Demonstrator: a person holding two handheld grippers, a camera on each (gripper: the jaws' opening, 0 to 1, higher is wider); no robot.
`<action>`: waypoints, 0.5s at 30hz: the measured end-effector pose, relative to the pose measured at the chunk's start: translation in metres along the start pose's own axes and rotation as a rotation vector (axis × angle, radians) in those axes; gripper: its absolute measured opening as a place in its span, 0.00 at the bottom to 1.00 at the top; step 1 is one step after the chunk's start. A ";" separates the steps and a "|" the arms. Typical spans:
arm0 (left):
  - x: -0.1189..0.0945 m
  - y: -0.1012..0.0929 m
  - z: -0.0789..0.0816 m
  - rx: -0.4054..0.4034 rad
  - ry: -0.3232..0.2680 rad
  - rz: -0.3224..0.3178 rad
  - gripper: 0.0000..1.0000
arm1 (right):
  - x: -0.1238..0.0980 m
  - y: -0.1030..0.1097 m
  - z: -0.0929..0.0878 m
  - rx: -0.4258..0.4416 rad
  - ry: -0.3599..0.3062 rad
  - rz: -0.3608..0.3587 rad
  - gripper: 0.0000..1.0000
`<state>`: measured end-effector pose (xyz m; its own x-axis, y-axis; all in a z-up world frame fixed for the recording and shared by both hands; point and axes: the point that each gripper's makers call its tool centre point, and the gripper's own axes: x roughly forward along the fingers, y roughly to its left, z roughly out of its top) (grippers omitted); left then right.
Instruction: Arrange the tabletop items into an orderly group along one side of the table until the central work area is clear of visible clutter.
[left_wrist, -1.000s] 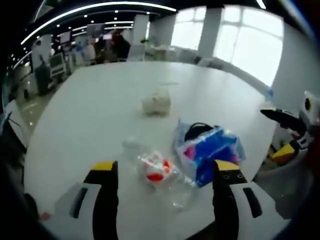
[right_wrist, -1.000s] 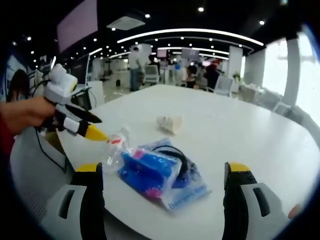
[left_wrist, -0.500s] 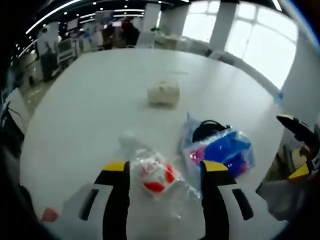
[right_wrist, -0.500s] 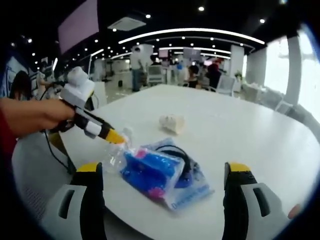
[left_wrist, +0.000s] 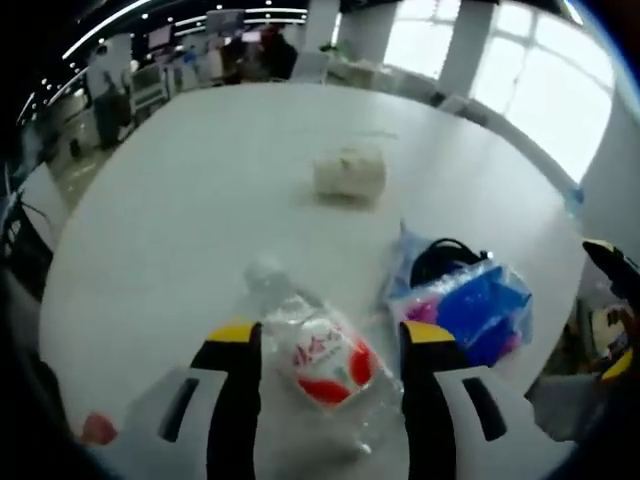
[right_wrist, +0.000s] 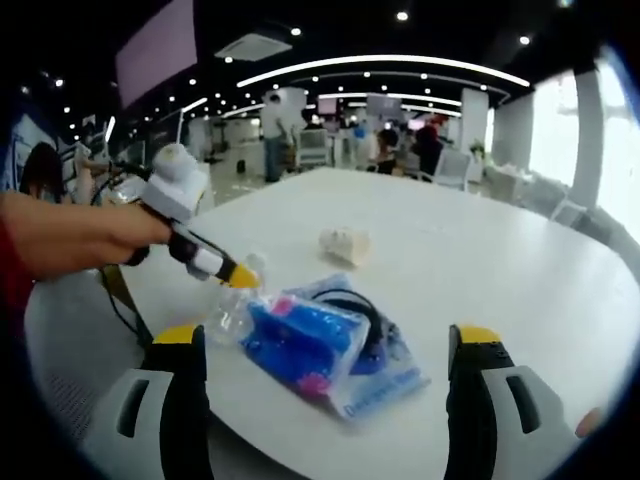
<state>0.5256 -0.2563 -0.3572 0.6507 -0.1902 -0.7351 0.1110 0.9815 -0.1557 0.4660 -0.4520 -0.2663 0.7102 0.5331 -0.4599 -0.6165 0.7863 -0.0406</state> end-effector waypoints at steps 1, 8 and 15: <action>0.001 0.000 0.000 0.000 0.002 0.002 0.52 | 0.000 0.000 0.000 -0.002 0.000 -0.001 0.99; 0.006 0.001 -0.008 0.003 0.037 0.013 0.50 | 0.000 0.000 -0.002 0.004 0.006 0.002 0.96; 0.008 0.001 -0.011 0.016 0.047 0.005 0.47 | 0.000 -0.001 -0.002 0.006 0.007 -0.002 0.96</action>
<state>0.5222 -0.2570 -0.3703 0.6151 -0.1859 -0.7662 0.1203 0.9826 -0.1419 0.4658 -0.4535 -0.2679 0.7091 0.5291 -0.4661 -0.6130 0.7892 -0.0367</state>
